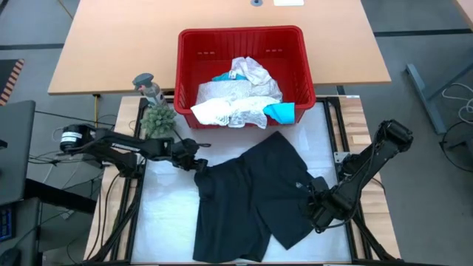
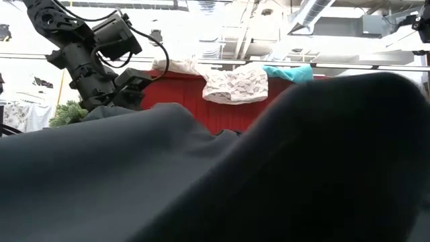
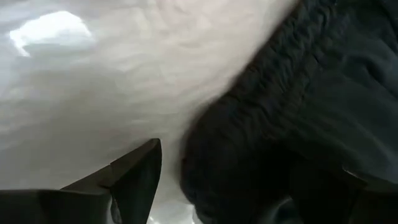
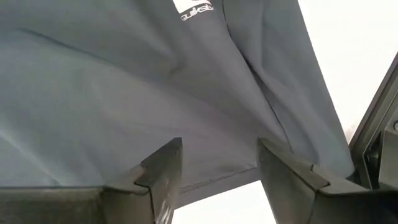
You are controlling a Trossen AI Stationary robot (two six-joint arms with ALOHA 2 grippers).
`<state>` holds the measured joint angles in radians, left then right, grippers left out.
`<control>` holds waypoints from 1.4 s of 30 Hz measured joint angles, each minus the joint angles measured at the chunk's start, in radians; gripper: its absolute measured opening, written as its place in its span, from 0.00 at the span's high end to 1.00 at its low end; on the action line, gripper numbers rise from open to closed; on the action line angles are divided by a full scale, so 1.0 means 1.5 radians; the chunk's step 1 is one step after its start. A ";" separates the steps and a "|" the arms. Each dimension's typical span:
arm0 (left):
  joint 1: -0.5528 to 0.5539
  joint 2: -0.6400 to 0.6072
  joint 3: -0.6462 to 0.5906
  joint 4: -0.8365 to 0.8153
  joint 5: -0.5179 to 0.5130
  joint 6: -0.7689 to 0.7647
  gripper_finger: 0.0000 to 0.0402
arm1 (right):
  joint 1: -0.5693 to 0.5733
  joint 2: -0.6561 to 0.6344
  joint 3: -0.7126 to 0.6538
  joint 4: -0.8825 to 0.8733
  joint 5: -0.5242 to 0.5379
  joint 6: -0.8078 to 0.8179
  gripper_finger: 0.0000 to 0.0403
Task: Fold Laundry from Bin
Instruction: Fold the black shorts
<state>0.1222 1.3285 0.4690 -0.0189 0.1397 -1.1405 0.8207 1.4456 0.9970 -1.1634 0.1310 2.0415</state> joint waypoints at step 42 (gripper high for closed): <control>0.037 -0.028 0.240 -0.177 -0.084 0.138 0.99 | -0.133 -0.002 0.001 0.574 0.206 -0.770 0.44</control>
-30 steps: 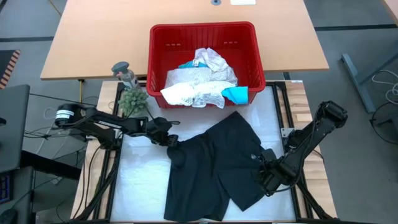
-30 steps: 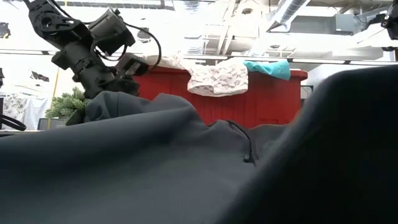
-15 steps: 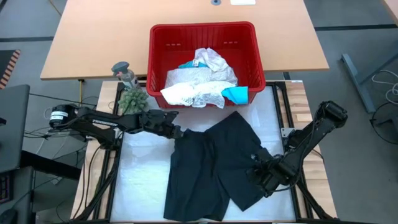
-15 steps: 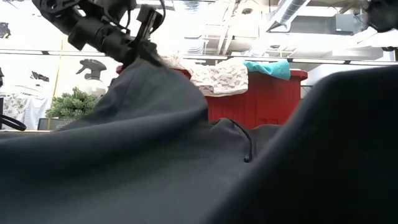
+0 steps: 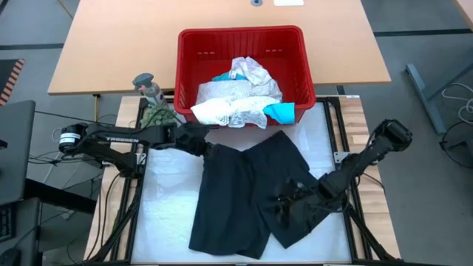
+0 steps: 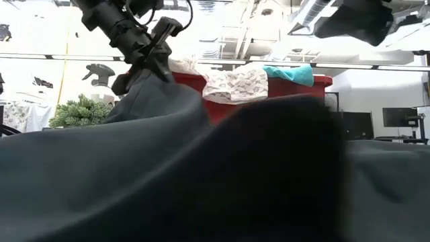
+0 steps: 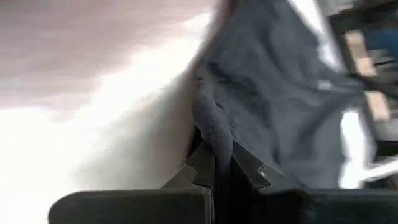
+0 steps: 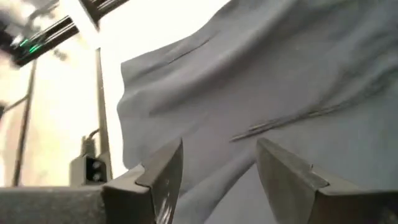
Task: Fold Laundry from Bin
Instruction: Fold the black shorts
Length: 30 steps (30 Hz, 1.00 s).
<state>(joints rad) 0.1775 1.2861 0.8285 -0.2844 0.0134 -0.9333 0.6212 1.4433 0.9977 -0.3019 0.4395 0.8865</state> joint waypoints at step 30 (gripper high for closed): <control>0.018 0.000 0.025 -0.158 -0.049 0.190 0.99 | -0.063 0.557 0.409 0.147 -0.223 -0.022 0.71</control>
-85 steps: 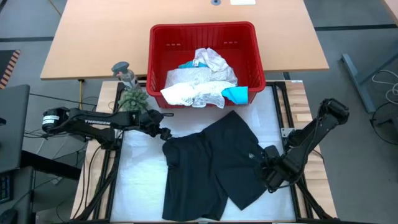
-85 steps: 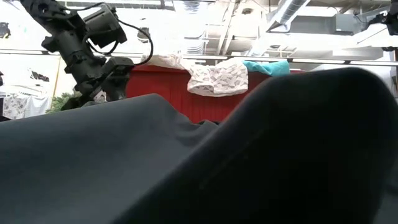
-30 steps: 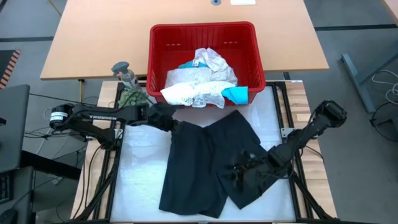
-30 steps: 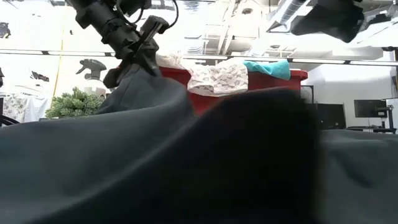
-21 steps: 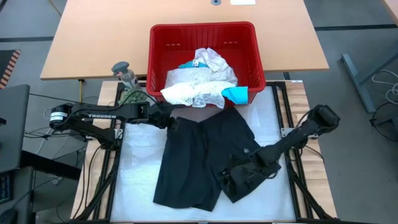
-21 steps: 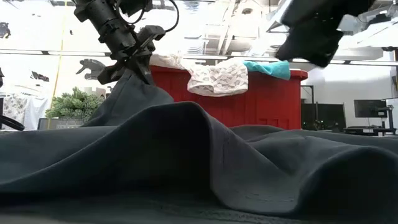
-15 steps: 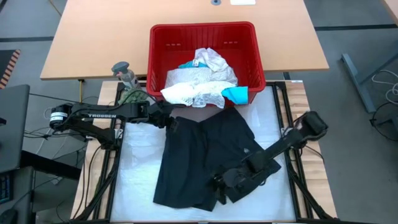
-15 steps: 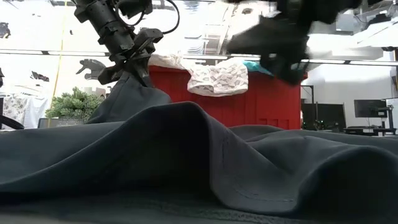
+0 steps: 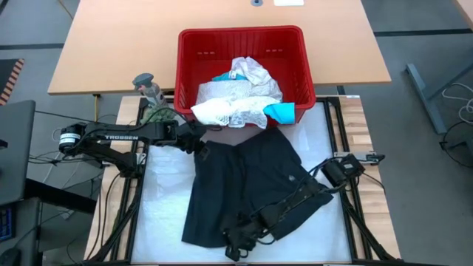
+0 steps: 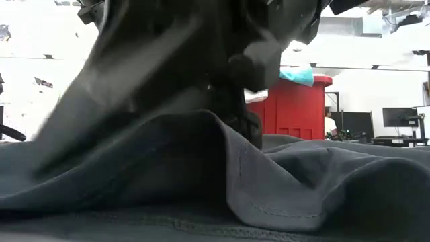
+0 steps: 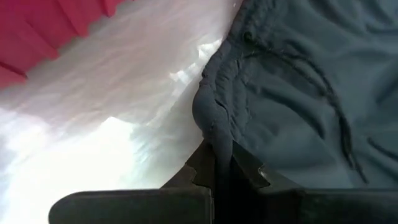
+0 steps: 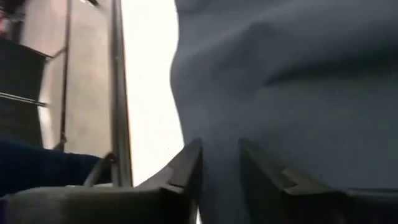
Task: Fold Laundry from Bin
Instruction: Fold the black shorts
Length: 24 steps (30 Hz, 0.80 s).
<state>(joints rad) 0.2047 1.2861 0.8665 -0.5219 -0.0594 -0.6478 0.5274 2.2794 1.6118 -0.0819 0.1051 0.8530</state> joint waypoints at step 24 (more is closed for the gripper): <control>-0.155 0.000 0.000 -0.195 0.036 -0.117 0.97 | 0.141 -0.066 0.006 -0.378 0.028 0.326 0.82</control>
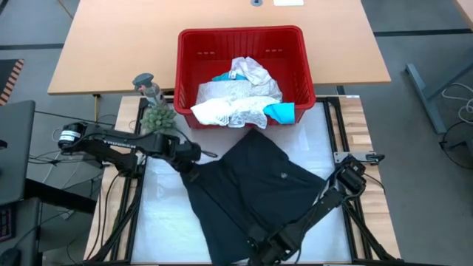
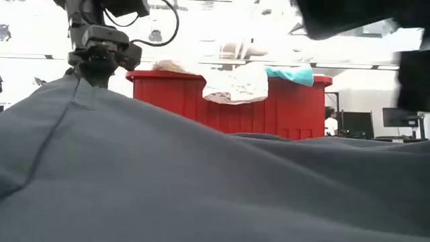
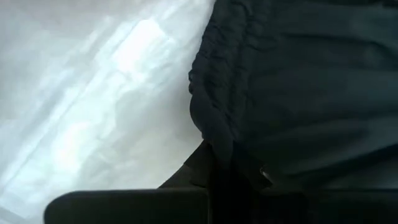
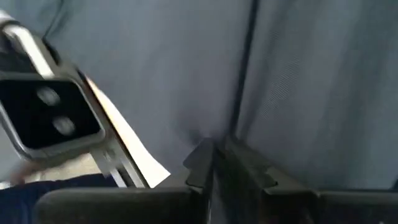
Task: Fold Laundry from Bin
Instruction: Fold the black shorts
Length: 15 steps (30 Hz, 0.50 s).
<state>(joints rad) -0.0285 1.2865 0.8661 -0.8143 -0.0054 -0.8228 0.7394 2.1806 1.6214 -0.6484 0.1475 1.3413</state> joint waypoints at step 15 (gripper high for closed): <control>-0.147 -0.027 0.000 0.162 -0.006 -0.143 0.97 | 0.051 -0.148 -0.001 -0.357 0.211 0.257 0.81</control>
<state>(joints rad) -0.2493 1.2455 0.8661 -0.5713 -0.0146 -1.0376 0.8165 1.9587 1.6203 -1.1842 0.4637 1.7272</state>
